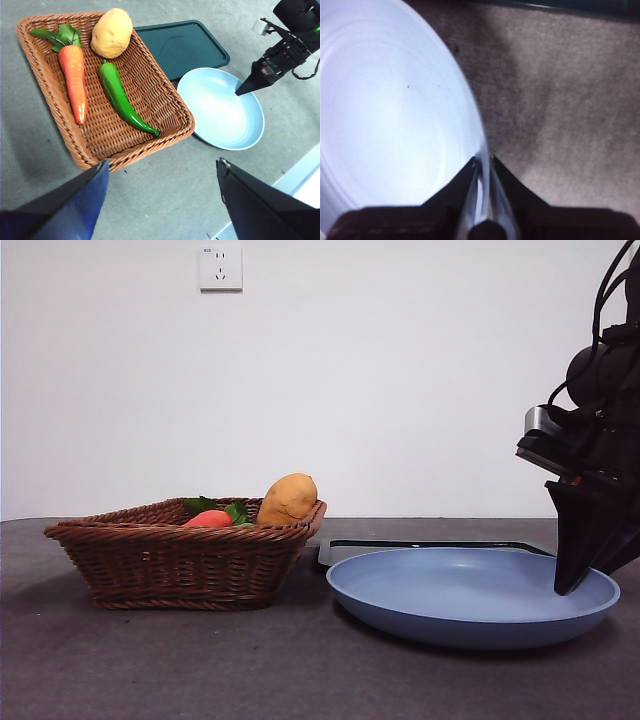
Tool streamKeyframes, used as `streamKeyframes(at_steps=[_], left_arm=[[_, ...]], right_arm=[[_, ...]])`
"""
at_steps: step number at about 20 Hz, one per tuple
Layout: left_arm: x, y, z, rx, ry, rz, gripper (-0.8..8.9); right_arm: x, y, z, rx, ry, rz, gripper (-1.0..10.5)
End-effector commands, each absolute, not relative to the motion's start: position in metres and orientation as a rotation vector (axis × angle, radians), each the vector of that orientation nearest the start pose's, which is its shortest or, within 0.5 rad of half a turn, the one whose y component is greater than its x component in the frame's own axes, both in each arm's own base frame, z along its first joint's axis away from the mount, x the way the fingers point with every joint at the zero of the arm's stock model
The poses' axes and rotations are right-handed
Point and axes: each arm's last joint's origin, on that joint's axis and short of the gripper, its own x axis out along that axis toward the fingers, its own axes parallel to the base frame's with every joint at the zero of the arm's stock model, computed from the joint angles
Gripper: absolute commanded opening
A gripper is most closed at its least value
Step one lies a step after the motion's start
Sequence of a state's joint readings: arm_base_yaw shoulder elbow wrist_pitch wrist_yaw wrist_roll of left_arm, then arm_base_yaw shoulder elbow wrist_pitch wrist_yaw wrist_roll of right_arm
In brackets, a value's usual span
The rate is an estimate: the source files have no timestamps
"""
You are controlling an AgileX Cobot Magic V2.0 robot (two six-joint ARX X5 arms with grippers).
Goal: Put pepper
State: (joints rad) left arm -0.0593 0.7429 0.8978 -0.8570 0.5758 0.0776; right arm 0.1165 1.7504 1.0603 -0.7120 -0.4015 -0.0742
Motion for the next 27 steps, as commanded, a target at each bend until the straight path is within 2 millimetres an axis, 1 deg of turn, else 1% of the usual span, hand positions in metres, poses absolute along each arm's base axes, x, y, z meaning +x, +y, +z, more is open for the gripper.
streamKeyframes(at_steps=[1, 3, 5, 8, 12, 14, 18, 21, 23, 25, 27], left_arm=[[0.128, -0.024, 0.326, -0.107, 0.645, -0.615, 3.76], [0.131, -0.028, 0.328, -0.113, 0.63, -0.601, 3.76], [0.14, -0.034, 0.329, -0.118, 0.632, -0.597, 3.76], [0.168, -0.051, 0.322, -0.092, 0.694, -0.588, 3.75], [0.215, -0.087, 0.31, -0.001, 0.732, -0.531, 3.75], [0.24, -0.105, 0.301, 0.041, 0.762, -0.502, 3.74], [0.291, -0.139, 0.276, 0.107, 0.865, -0.461, 3.75], [0.323, -0.159, 0.258, 0.125, 0.915, -0.466, 3.74], [0.339, -0.167, 0.245, 0.134, 0.94, -0.457, 3.74], [0.351, -0.172, 0.232, 0.146, 0.966, -0.44, 3.74], [0.359, -0.176, 0.22, 0.149, 0.983, -0.438, 3.74]], right_arm=[[0.307, 0.048, 0.169, 0.131, 1.37, 0.474, 0.1], [0.3, 0.047, 0.187, 0.129, 1.329, 0.474, 0.1], [0.288, 0.045, 0.211, 0.135, 1.276, 0.466, 0.1], [0.263, 0.04, 0.251, 0.129, 1.18, 0.459, 0.1], [0.229, 0.031, 0.291, 0.146, 1.048, 0.431, 0.1], [0.214, 0.026, 0.306, 0.156, 0.985, 0.417, 0.1], [0.191, 0.023, 0.323, 0.163, 0.911, 0.412, 0.1], [0.183, 0.023, 0.329, 0.167, 0.882, 0.411, 0.1], [0.18, 0.023, 0.331, 0.166, 0.875, 0.412, 0.1], [0.179, 0.023, 0.331, 0.166, 0.878, 0.411, 0.1], [0.179, 0.023, 0.331, 0.166, 0.878, 0.411, 0.1]])
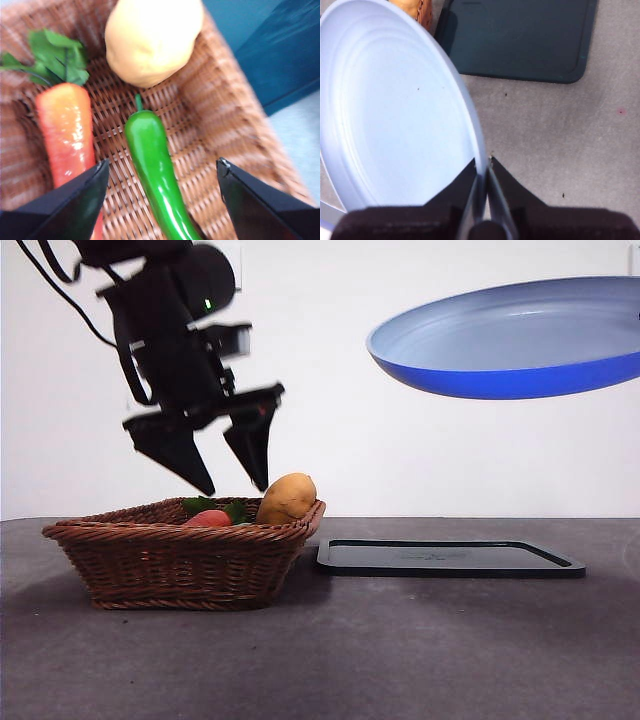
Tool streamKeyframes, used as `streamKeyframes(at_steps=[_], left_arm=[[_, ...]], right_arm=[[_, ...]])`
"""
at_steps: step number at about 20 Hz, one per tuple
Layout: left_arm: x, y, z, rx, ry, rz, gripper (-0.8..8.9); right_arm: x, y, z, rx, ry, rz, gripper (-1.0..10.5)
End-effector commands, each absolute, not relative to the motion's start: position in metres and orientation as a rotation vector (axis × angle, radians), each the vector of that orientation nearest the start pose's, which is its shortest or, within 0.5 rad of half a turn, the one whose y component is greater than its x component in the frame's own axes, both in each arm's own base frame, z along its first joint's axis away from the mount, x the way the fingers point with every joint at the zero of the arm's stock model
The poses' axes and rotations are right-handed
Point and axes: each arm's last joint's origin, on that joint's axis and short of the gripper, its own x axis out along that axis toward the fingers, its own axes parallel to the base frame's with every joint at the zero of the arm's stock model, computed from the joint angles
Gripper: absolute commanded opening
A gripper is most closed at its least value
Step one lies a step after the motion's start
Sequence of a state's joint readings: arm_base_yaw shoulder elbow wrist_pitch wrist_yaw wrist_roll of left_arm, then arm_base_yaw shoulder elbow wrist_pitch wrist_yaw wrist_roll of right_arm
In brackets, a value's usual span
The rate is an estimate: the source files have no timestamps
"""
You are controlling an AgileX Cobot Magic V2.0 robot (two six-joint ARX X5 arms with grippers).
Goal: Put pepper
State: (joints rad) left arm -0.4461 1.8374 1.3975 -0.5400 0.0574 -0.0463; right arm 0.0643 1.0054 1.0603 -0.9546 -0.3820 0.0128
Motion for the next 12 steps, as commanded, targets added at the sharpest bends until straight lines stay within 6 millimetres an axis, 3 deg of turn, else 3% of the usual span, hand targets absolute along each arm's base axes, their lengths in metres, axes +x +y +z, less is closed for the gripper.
streamKeyframes(at_steps=[1, 6, 12], left_arm=[[0.361, -0.177, 0.214, 0.151, 0.988, -0.437, 3.74], [0.369, -0.181, 0.187, 0.161, 1.036, -0.429, 3.74], [0.371, -0.184, 0.171, 0.176, 1.072, -0.401, 3.29]], right_arm=[[0.179, 0.023, 0.331, 0.166, 0.878, 0.411, 0.1], [0.179, 0.023, 0.331, 0.165, 0.876, 0.412, 0.1], [0.179, 0.023, 0.331, 0.151, 0.871, 0.421, 0.1]])
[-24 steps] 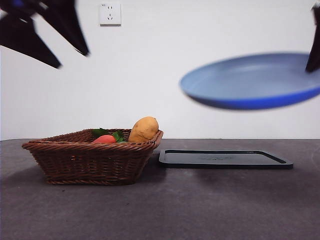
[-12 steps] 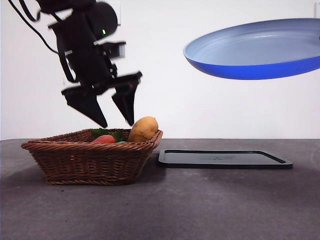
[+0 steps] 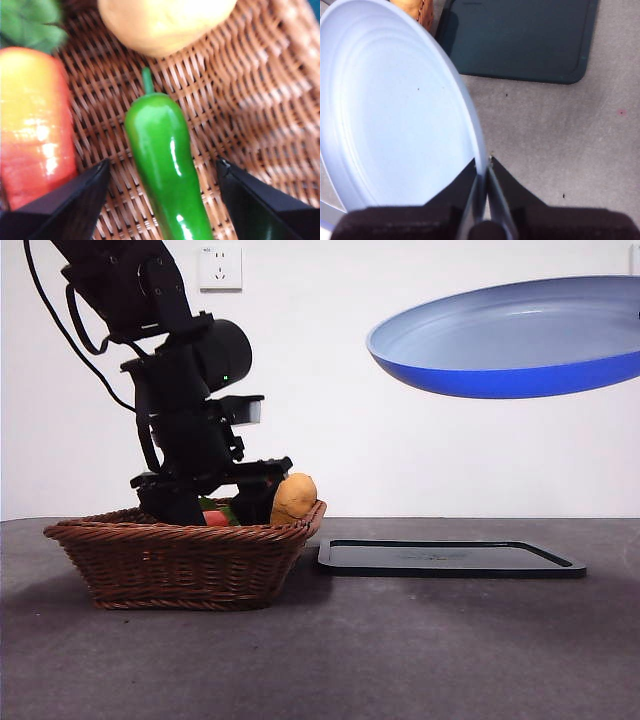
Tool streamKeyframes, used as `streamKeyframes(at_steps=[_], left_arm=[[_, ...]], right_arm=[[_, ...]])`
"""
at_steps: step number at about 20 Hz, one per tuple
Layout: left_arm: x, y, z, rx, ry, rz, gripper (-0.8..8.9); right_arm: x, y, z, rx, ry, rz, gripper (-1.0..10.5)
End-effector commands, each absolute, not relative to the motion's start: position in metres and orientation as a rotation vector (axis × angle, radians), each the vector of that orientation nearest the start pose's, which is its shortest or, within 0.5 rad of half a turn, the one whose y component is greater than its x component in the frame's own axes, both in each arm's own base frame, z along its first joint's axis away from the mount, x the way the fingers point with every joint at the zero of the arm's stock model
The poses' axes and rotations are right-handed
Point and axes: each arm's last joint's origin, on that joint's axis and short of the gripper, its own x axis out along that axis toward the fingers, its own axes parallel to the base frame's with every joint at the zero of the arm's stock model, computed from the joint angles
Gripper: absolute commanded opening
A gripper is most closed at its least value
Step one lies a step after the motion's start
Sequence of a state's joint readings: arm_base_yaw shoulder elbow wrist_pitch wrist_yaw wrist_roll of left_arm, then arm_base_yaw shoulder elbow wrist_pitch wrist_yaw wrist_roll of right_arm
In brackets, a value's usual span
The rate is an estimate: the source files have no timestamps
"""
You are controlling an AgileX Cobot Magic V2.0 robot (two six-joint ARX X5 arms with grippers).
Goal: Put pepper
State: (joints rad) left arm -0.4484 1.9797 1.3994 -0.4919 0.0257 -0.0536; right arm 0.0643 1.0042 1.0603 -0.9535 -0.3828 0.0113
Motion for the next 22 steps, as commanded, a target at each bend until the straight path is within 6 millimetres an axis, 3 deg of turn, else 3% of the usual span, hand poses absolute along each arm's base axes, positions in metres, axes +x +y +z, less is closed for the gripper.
streamKeyframes(at_steps=[1, 8, 13, 18, 22], left_arm=[[0.372, -0.185, 0.171, 0.174, 1.066, -0.403, 3.0], [0.371, -0.187, 0.173, 0.157, 1.062, -0.408, 1.33], [0.367, -0.185, 0.185, 0.151, 1.046, -0.407, 1.24], [0.352, -0.177, 0.231, 0.133, 0.974, -0.419, 1.24], [0.329, -0.17, 0.279, 0.061, 0.895, -0.531, 1.24]], right_arm=[[0.179, 0.023, 0.331, 0.151, 0.867, 0.421, 0.1], [0.181, 0.023, 0.332, 0.148, 0.851, 0.422, 0.1], [0.181, 0.023, 0.332, 0.148, 0.851, 0.423, 0.1], [0.186, 0.023, 0.329, 0.153, 0.873, 0.421, 0.1], [0.203, 0.025, 0.315, 0.183, 0.954, 0.41, 0.1]])
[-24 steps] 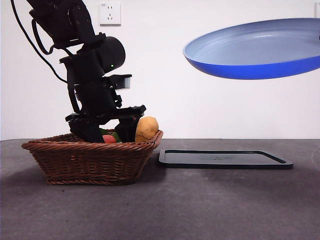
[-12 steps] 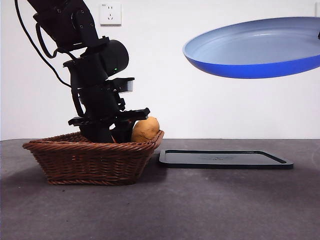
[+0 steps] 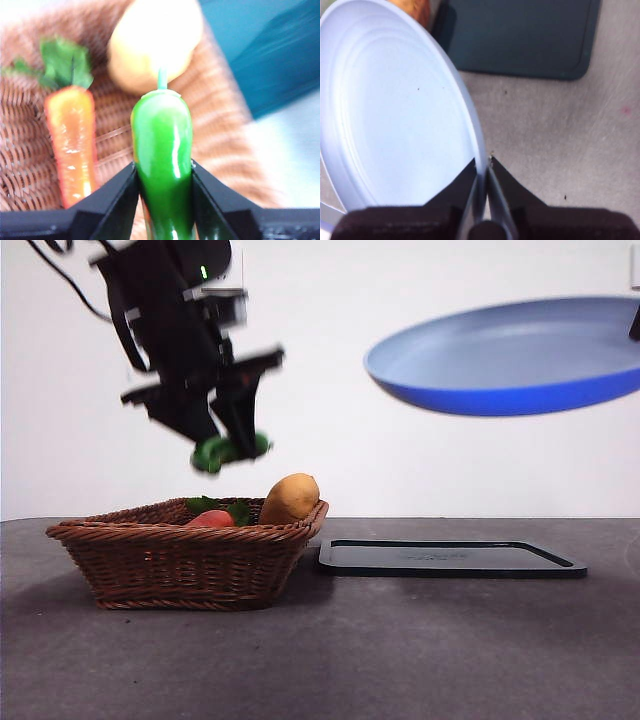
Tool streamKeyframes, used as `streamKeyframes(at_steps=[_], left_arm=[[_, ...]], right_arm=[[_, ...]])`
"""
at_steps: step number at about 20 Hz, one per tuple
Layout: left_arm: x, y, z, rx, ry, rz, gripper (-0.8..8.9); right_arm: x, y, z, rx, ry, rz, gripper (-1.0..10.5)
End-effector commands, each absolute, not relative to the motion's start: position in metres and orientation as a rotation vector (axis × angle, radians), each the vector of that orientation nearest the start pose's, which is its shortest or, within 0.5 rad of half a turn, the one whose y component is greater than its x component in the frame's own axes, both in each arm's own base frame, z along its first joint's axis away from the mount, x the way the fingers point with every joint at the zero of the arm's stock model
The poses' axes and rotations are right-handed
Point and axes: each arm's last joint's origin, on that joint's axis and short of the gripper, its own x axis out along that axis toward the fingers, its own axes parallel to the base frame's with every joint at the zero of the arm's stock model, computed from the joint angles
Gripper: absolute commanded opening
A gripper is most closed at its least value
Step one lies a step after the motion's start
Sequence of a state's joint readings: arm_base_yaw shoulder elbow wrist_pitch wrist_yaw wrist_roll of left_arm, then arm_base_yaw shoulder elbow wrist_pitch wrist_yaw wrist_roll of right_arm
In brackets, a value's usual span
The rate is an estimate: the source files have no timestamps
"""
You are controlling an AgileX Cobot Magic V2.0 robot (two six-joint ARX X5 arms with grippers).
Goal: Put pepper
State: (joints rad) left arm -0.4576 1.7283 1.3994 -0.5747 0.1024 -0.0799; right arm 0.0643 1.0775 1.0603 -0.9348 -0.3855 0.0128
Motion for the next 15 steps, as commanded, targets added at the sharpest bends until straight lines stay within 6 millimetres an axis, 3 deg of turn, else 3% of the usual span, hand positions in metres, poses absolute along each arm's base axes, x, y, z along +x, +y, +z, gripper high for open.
streamKeyframes(at_steps=[1, 6, 9, 12, 15], left_arm=[[0.322, -0.167, 0.291, 0.043, 0.874, -0.565, 1.24], [0.285, -0.177, 0.335, -0.077, 0.791, -0.819, 1.24], [0.27, -0.205, 0.337, -0.083, 0.768, -0.953, 1.24], [0.257, -0.24, 0.331, -0.012, 0.721, -0.971, 1.24], [0.252, -0.261, 0.318, 0.079, 0.696, -0.944, 1.25]], right_arm=[[0.21, 0.025, 0.31, 0.188, 0.977, 0.408, 0.1], [0.242, 0.033, 0.283, 0.299, 1.078, 0.481, 0.1], [0.253, 0.045, 0.273, 0.356, 1.106, 0.54, 0.1], [0.256, 0.059, 0.269, 0.358, 1.124, 0.58, 0.1], [0.254, 0.068, 0.268, 0.344, 1.135, 0.607, 0.1]])
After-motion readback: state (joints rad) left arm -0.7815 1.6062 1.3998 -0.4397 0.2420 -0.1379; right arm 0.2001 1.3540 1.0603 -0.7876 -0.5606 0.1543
